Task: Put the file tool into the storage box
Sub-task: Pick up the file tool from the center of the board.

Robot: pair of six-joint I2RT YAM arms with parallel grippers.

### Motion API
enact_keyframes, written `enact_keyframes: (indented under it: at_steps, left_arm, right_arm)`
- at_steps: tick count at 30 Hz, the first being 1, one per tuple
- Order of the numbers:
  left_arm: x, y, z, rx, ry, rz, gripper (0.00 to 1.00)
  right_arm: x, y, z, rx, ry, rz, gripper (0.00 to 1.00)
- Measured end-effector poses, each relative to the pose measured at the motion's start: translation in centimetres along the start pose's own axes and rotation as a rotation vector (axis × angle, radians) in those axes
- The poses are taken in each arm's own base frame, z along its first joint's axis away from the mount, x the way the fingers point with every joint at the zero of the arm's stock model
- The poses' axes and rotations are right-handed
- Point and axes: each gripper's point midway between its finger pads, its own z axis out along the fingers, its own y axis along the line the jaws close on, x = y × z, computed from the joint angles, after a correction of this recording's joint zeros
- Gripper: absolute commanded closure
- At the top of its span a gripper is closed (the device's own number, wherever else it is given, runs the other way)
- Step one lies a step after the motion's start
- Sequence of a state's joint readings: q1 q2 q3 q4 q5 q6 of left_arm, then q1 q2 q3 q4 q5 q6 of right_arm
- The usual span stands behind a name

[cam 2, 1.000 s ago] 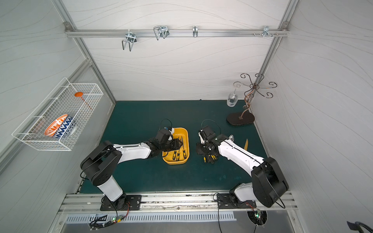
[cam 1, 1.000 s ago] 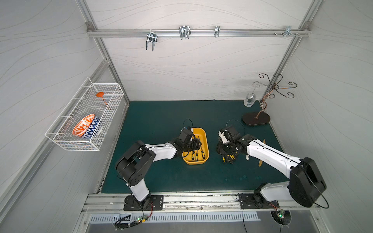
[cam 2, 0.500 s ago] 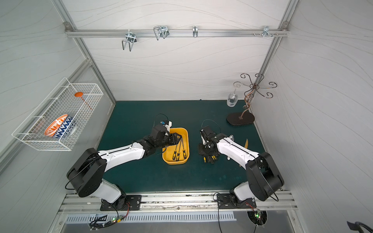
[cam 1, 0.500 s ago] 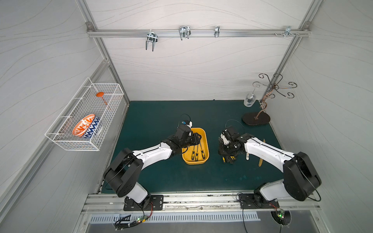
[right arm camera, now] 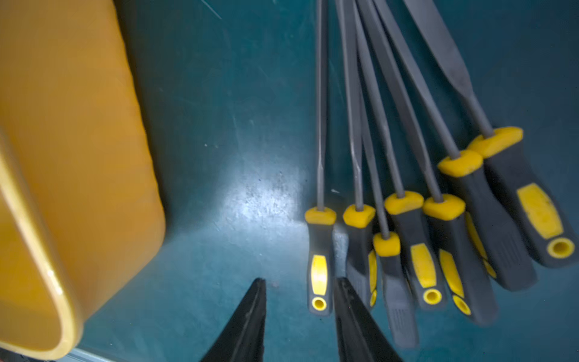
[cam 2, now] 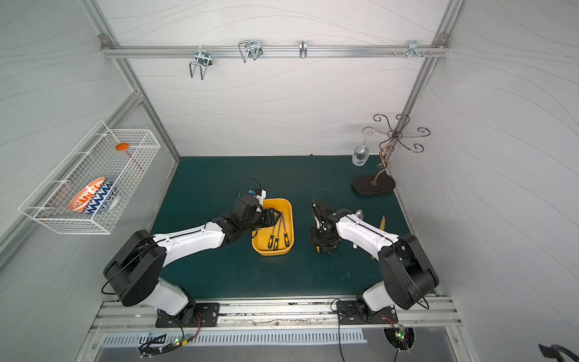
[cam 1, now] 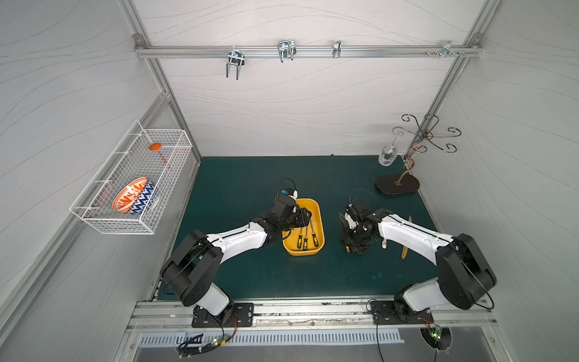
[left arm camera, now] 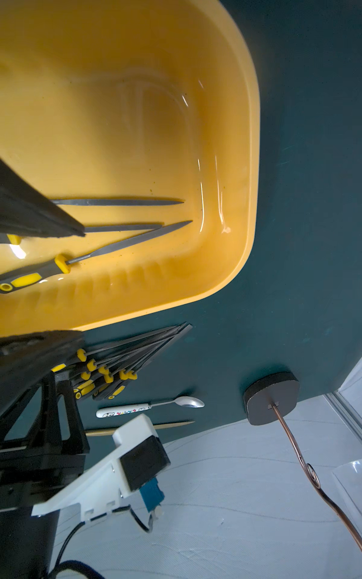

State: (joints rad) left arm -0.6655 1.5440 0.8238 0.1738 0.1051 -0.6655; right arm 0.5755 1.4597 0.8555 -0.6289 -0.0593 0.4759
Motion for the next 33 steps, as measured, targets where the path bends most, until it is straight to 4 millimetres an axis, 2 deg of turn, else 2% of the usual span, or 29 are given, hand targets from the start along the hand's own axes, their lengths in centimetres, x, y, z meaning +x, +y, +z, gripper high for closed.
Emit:
enact_keyframes:
  at_steps: [14,33]
  left_arm:
    - [0.1,0.1,0.0,-0.003,0.002,-0.001,0.47]
    - [1.0,1.3,0.0,-0.032,0.013,-0.006,0.46]
  right_arm:
    - [0.4,-0.5,0.1,0.014,0.021,0.012,0.57]
    - [1.0,-1.2,0.2,0.029,0.043,0.033,0.55]
